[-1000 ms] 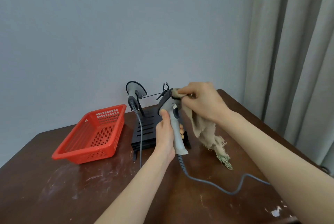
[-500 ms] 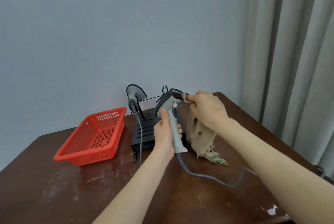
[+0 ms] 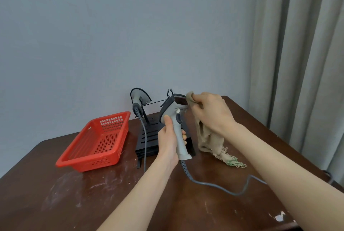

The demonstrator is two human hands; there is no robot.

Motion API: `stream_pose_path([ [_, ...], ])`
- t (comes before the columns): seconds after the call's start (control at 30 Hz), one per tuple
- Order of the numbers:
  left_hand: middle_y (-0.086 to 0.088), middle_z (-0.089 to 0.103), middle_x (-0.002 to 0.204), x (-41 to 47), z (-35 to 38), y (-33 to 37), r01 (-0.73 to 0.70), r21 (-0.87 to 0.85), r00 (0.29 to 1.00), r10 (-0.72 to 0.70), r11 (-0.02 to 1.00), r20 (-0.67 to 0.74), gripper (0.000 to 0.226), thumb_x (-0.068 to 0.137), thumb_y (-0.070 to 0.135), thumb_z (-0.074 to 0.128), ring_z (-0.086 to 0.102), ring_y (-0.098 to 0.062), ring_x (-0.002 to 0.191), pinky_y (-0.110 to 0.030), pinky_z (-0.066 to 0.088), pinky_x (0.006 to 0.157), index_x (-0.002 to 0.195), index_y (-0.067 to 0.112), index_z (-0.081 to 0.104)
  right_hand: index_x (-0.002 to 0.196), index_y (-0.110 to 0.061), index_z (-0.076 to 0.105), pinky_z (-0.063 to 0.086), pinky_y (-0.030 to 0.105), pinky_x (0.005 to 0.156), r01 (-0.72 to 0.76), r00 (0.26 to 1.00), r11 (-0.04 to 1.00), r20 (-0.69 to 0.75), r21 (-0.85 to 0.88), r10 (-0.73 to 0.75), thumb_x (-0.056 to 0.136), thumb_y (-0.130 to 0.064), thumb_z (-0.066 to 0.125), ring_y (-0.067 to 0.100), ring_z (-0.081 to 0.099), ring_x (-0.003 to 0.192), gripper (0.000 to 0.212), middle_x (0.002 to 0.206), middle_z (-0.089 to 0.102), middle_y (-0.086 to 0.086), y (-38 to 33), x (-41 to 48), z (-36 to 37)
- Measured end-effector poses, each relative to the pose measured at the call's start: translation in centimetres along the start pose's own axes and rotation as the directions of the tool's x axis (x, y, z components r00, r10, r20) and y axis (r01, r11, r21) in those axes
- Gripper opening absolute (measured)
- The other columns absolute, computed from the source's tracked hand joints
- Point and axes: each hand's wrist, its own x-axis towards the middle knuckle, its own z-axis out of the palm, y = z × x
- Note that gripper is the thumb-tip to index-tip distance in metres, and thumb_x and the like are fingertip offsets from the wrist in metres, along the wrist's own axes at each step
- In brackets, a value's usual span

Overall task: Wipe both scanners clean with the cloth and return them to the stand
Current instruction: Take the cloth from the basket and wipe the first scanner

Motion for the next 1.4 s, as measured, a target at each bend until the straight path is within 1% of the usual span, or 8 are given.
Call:
stream_pose_path([
  [0.13, -0.011, 0.069, 0.073, 0.1, 0.0, -0.1, 0.035, 0.025, 0.999, -0.035, 0.999, 0.009, 0.063, 0.094, 0.06, 0.034, 0.066, -0.025, 0.065, -0.039, 0.055, 0.067, 0.086, 0.006, 0.065, 0.067, -0.035, 0.053, 0.032, 0.03, 0.063, 0.065, 0.989, 0.991, 0.129, 0.113, -0.08, 0.089, -0.014, 0.044, 0.016, 0.044, 0.063, 0.032, 0.065, 0.043, -0.005, -1.0, -0.3, 0.5],
  [0.27, -0.004, 0.055, 0.053, 0.1, -0.2, -0.5, 0.047, -0.051, 0.999, -0.045, 0.998, 0.029, 0.06, 0.095, 0.057, 0.035, 0.05, -0.014, 0.043, -0.026, 0.042, 0.044, 0.088, 0.004, 0.06, 0.096, -0.021, 0.063, 0.034, 0.032, 0.062, -0.04, 0.994, 0.98, 0.088, -0.197, 0.059, 0.092, -0.016, 0.04, 0.031, 0.052, 0.077, 0.024, 0.075, 0.045, -0.001, 0.7, -0.2, 0.0],
  [0.47, -0.005, 0.063, 0.06, 0.2, -0.2, -0.7, 0.024, -0.001, 0.999, -0.024, 1.0, 0.038, 0.061, 0.095, 0.058, 0.034, 0.059, -0.019, 0.054, -0.032, 0.049, 0.055, 0.083, 0.006, 0.063, 0.076, -0.031, 0.05, 0.035, 0.031, 0.059, 0.149, 0.983, 0.988, 0.102, 0.032, -0.152, 0.089, -0.016, 0.045, 0.022, 0.045, 0.066, 0.02, 0.065, 0.042, -0.008, -1.0, -1.0, 0.5],
  [0.57, -0.004, 0.058, 0.055, 0.4, -0.5, -0.7, 0.043, -0.036, 0.998, -0.042, 0.998, 0.043, 0.063, 0.094, 0.06, 0.033, 0.054, -0.016, 0.047, -0.028, 0.045, 0.049, 0.089, 0.004, 0.063, 0.1, -0.024, 0.064, 0.037, 0.033, 0.064, -0.035, 0.993, 0.981, 0.108, -0.19, 0.056, 0.089, -0.018, 0.042, 0.032, 0.056, 0.082, 0.026, 0.083, 0.057, 0.002, 0.8, -0.1, 0.2],
  [0.73, 0.0, 0.05, 0.053, 0.7, -1.1, -0.2, 0.062, -0.223, 0.991, -0.033, 0.973, 0.13, 0.063, 0.087, 0.064, 0.034, 0.044, -0.01, 0.038, -0.02, 0.038, 0.036, 0.091, 0.008, 0.061, 0.055, -0.026, 0.035, 0.034, 0.03, 0.054, -0.26, 0.964, 0.963, 0.044, -0.068, 0.263, 0.09, -0.014, 0.043, 0.026, 0.048, 0.062, 0.038, 0.056, 0.044, -0.003, 4.1, 0.0, 0.0],
  [1.03, -0.001, 0.049, 0.055, 1.4, -1.1, 0.3, 0.043, -0.208, 0.99, -0.014, 0.977, 0.137, 0.063, 0.088, 0.065, 0.033, 0.044, -0.01, 0.038, -0.02, 0.039, 0.037, 0.092, 0.008, 0.061, 0.05, -0.025, 0.03, 0.027, 0.029, 0.051, -0.288, 0.957, 0.954, -0.012, 0.088, 0.29, 0.085, -0.01, 0.045, 0.014, 0.032, 0.048, 0.041, 0.049, 0.037, -0.005, 3.3, 0.6, 1.0],
  [1.23, -0.002, 0.052, 0.05, 1.7, -0.8, 0.2, 0.019, -0.112, 0.997, -0.01, 0.994, 0.083, 0.063, 0.092, 0.063, 0.032, 0.046, -0.013, 0.041, -0.025, 0.039, 0.044, 0.087, 0.008, 0.062, 0.053, -0.029, 0.045, 0.031, 0.026, 0.054, 0.029, 0.989, 0.966, -0.147, 0.255, 0.01, 0.08, -0.006, 0.05, 0.008, 0.038, 0.051, 0.036, 0.049, 0.038, -0.009, -0.2, 0.9, 0.6],
  [1.4, -0.006, 0.06, 0.058, 1.5, -0.2, 0.1, 0.001, -0.045, 1.0, 0.0, 0.999, 0.031, 0.063, 0.093, 0.061, 0.033, 0.057, -0.019, 0.051, -0.03, 0.048, 0.052, 0.081, 0.007, 0.062, 0.061, -0.024, 0.05, 0.032, 0.028, 0.052, 0.181, 0.983, 0.965, -0.024, 0.19, -0.18, 0.079, -0.01, 0.049, 0.011, 0.04, 0.057, 0.023, 0.059, 0.039, -0.008, -1.3, 0.3, 1.8],
])
